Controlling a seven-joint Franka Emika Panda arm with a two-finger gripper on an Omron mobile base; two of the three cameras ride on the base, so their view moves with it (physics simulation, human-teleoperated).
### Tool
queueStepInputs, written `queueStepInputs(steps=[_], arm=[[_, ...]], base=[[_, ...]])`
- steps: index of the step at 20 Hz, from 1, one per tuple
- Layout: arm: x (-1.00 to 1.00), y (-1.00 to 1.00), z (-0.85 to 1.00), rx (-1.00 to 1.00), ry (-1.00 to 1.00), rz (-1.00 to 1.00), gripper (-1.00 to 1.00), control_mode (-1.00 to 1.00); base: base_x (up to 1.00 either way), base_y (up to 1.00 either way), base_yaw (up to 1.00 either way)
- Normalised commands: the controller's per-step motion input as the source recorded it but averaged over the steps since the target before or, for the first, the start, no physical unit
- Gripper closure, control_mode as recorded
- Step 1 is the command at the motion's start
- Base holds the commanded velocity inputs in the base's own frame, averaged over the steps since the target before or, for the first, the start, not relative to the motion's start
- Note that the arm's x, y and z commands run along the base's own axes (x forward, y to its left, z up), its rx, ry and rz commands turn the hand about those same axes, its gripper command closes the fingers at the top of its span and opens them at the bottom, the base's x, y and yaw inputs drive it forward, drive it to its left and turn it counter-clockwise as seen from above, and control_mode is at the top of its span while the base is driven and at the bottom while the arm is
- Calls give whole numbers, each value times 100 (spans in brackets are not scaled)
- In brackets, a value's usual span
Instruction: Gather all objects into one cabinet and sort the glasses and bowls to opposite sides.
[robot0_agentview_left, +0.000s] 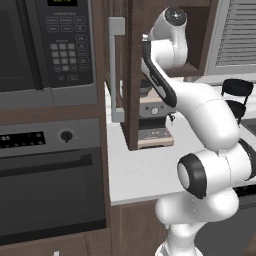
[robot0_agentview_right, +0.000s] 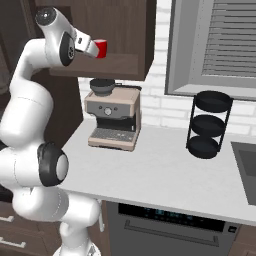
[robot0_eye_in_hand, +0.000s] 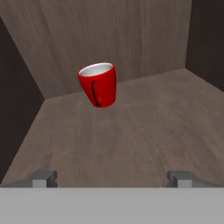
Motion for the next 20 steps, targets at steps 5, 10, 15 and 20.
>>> queueStepInputs(steps=[5, 10, 15, 20], arm=[[30, 6, 0, 0, 0, 0, -100, -100], [43, 0, 0, -2, 0, 0, -100, -100], [50, 0, 0, -3, 0, 0, -100, -100], [50, 0, -8, -2, 0, 0, -100, -100]], base=[[0, 0, 0], [0, 0, 0], [0, 0, 0], [0, 0, 0]])
